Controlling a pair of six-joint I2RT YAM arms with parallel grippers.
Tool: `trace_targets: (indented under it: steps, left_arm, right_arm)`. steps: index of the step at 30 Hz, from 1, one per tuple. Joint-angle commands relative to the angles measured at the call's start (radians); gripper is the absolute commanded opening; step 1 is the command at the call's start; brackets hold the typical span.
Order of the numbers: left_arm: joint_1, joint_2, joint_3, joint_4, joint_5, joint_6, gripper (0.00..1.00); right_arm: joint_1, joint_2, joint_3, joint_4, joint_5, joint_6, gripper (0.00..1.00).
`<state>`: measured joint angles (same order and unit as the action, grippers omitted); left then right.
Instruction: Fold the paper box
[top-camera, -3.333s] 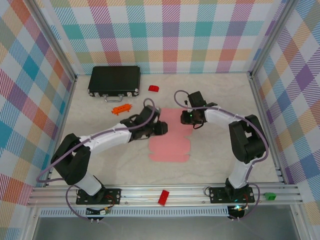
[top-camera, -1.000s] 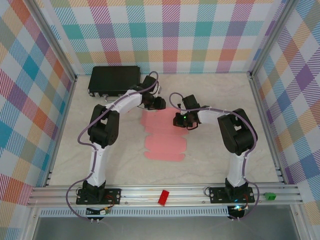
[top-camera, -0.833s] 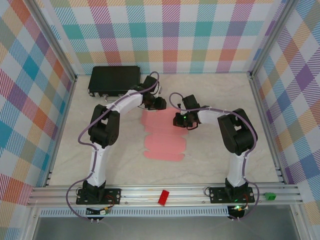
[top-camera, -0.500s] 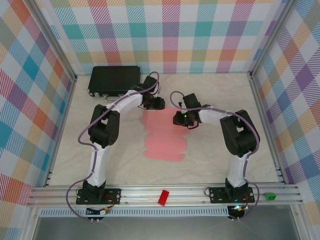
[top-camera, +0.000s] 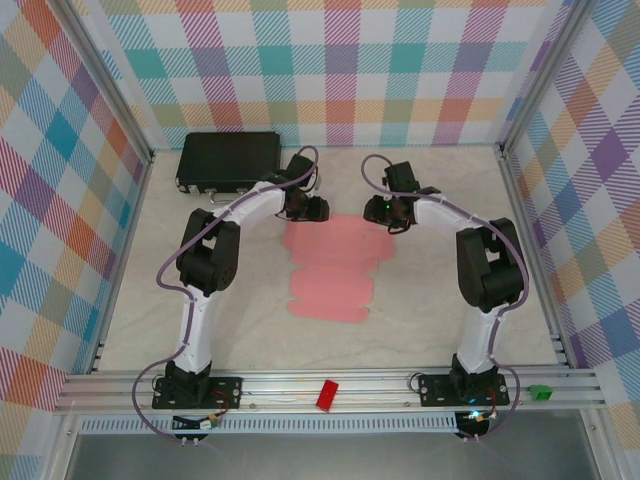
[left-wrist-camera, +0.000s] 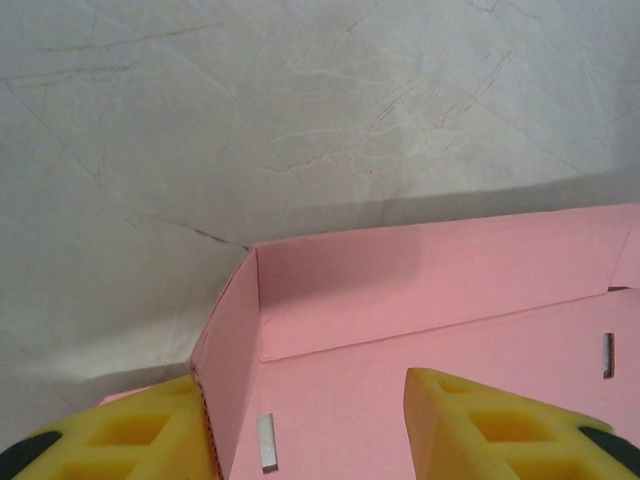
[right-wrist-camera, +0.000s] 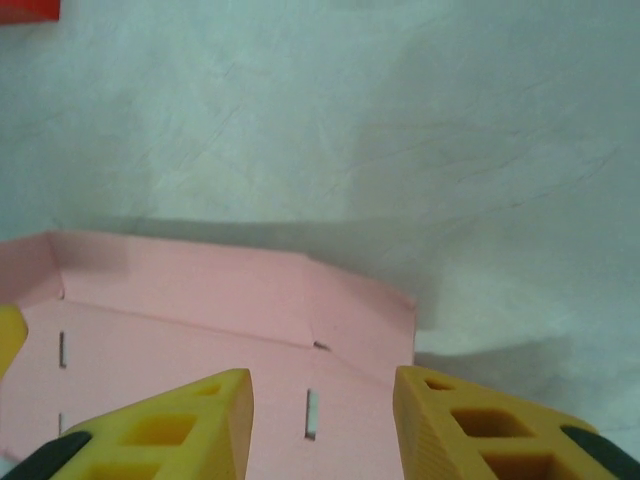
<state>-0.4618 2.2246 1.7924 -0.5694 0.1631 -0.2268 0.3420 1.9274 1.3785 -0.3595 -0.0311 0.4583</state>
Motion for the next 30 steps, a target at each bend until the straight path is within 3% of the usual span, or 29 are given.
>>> trace_targets:
  steps: [1, 9, 30]
  left_arm:
    - [0.008, -0.039, -0.014, 0.012, -0.011, 0.0, 0.48]
    - [0.009, -0.037, -0.026, 0.02, -0.005, -0.006, 0.48]
    - [0.011, -0.034, -0.031, 0.044, 0.038, -0.014, 0.41]
  right_arm:
    - [0.008, 0.053, 0.053, -0.077, 0.07, -0.01, 0.43]
    - [0.006, 0.107, 0.109, -0.117, 0.064, -0.02, 0.46]
    - [0.005, 0.136, 0.162, -0.065, -0.204, -0.06, 0.37]
